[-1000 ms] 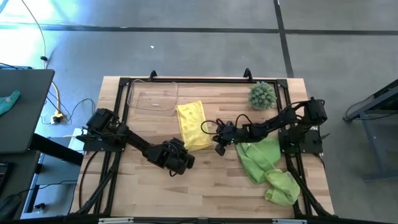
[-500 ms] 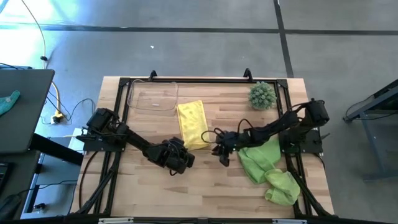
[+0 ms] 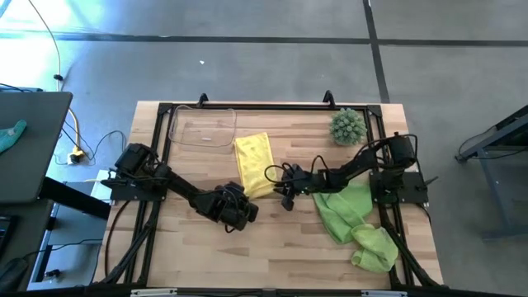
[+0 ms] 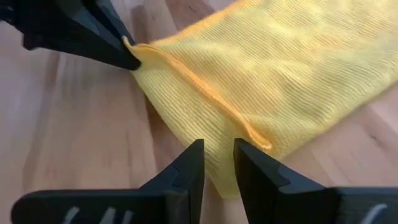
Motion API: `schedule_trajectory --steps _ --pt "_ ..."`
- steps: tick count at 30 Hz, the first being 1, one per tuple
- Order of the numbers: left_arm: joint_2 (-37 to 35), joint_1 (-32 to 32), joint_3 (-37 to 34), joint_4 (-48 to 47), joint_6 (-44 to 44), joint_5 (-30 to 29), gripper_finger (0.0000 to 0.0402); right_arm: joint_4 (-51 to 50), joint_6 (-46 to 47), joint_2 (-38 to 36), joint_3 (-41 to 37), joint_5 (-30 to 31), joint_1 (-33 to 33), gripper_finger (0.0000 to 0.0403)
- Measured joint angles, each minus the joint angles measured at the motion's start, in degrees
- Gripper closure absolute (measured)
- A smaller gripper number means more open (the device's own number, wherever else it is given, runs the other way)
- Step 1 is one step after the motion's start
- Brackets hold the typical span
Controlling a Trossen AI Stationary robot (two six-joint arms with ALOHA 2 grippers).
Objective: Roll microfiber towels into tight, uniform cylinder then place into a basket
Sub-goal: Roll the yellow microfiber cloth
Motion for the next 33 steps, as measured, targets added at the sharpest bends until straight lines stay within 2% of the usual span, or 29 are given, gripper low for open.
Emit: schedule_trajectory --steps 9,13,18,22,25,30,33 --pt "-0.3 0.0 0.0 0.2 3.0 -0.7 0.0394 -1.4 0.1 1.0 0.1 2.3 -0.1 0.0325" --pt "-1.6 0.0 0.0 -0.3 7.7 -0.8 0.0390 -1.0 0.4 2.1 0.2 2.6 -0.1 0.0325" --pt "-3.7 0.8 0.0 -3.2 12.5 -0.9 0.0355 -0.8 0.5 2.3 0.2 2.5 0.0 0.0325" --pt "-5.3 2.5 0.0 -7.3 16.8 2.5 0.0315 -0.7 0.6 2.4 0.2 2.4 0.0 0.0325" --pt "-6.7 3.5 -0.1 -7.7 25.3 3.7 0.0292 -0.9 0.6 2.4 0.1 2.2 0.0 0.0325" --pt "-9.1 2.9 0.0 -7.0 49.9 4.3 0.0279 -1.0 1.0 2.5 0.1 1.9 0.0 0.0325" --pt "-10.6 1.7 0.0 -6.9 62.2 7.5 0.0279 -1.1 1.4 2.5 0.1 1.9 0.0 0.0325"
